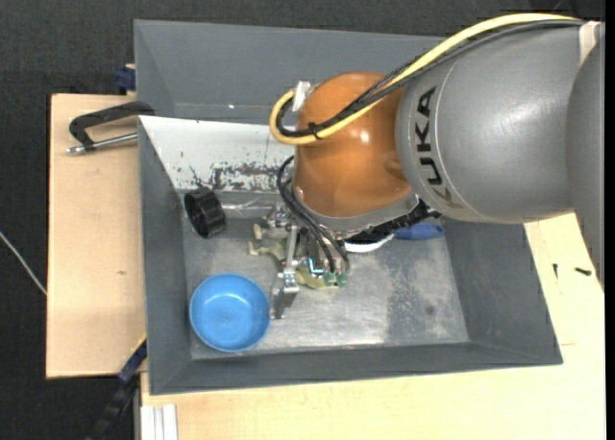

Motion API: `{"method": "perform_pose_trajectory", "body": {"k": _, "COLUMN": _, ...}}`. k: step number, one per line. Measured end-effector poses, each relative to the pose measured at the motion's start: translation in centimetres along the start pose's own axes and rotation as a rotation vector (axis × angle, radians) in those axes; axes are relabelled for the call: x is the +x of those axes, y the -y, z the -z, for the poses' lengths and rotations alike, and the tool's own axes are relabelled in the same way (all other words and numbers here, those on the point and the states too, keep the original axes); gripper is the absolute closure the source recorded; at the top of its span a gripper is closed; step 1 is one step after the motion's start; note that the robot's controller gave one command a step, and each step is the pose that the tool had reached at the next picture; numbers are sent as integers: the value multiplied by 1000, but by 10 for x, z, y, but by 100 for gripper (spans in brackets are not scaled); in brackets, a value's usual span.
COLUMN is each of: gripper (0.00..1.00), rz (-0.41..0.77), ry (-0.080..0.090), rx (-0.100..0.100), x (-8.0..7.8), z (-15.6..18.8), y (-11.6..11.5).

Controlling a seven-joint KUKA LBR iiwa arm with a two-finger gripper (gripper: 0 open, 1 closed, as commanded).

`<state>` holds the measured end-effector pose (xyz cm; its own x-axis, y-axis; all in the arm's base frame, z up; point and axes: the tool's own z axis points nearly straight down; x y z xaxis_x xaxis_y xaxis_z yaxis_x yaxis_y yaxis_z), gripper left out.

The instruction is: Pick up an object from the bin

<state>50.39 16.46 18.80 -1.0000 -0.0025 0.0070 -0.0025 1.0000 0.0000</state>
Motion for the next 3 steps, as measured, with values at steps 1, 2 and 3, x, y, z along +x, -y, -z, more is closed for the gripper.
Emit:
{"method": "perform_pose_trajectory", "body": {"k": 1, "gripper": 0, "rz": 444, "ry": 4, "rx": 1, "x": -15, "z": -112, "y": -26}}
{"method": "perform_pose_trajectory", "body": {"k": 2, "gripper": 100, "rz": 439, "ry": 26, "rx": -4, "x": -21, "z": -107, "y": -28}}
{"method": "perform_pose_trajectory", "body": {"k": 3, "gripper": 100, "rz": 460, "ry": 23, "rx": -1, "x": -35, "z": 65, "y": -32}}
